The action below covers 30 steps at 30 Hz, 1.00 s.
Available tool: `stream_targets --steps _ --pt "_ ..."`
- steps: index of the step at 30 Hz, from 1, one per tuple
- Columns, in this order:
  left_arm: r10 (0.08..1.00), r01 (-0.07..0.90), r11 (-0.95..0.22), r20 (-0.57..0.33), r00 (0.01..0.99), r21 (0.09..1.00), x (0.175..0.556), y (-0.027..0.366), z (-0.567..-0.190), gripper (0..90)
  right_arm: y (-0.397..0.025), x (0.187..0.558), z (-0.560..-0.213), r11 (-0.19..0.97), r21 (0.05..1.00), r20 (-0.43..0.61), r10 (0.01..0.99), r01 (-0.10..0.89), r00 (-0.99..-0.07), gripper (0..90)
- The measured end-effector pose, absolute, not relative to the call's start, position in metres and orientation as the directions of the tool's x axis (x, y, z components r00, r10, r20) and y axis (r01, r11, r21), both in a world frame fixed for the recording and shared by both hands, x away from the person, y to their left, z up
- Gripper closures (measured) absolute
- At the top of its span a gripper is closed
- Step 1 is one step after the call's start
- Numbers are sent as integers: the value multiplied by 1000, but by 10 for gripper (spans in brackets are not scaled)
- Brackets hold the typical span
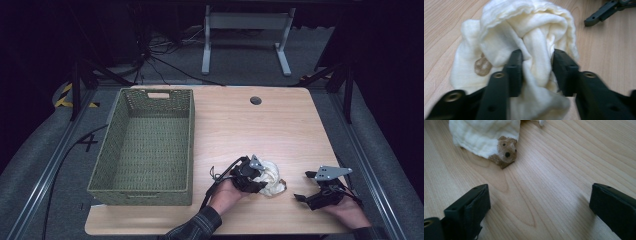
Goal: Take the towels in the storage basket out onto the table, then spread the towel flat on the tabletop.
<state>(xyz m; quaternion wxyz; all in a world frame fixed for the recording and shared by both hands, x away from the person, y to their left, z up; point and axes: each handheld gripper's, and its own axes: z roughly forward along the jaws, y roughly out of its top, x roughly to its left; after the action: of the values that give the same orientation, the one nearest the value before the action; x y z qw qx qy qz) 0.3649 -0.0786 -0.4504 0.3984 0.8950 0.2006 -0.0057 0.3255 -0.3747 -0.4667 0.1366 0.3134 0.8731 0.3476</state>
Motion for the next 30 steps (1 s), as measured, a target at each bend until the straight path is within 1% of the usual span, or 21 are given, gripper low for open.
stream_targets --steps 1,3,5,6,12,17,20,23,26,28,30 --pt "358 366 -598 -171 918 713 364 -77 -448 539 -375 326 -465 559 688 -14 646 462 -763 60" --pt "358 363 -590 -168 918 721 361 -71 -441 480 -376 327 -463 553 686 0 651 473 -759 106" --pt "370 363 -575 -162 915 733 358 -65 -436 460 -377 327 -462 549 688 9 648 475 -761 157" --pt "374 365 -573 -162 913 734 357 -62 -435 454 -377 327 -461 547 688 16 646 477 -763 160" --pt "424 396 -528 -171 889 751 350 -38 -434 455 -374 324 -456 549 694 10 640 467 -768 195" --pt "447 414 -520 -175 877 747 342 -26 -438 459 -363 318 -449 559 701 -1 621 442 -784 249" --pt "449 407 -519 -165 878 751 337 -26 -439 459 -354 314 -444 562 716 -9 601 414 -799 282" --pt "445 402 -525 -160 881 751 334 -27 -440 462 -346 312 -440 549 735 10 578 398 -816 317" --pt "442 397 -533 -154 884 747 332 -32 -441 466 -340 311 -438 543 746 16 564 385 -825 378" --pt "447 392 -542 -139 884 743 331 -36 -442 467 -338 311 -438 524 757 48 550 389 -834 423" --pt "453 389 -551 -127 882 739 331 -39 -444 469 -335 311 -439 517 758 67 544 397 -836 438"
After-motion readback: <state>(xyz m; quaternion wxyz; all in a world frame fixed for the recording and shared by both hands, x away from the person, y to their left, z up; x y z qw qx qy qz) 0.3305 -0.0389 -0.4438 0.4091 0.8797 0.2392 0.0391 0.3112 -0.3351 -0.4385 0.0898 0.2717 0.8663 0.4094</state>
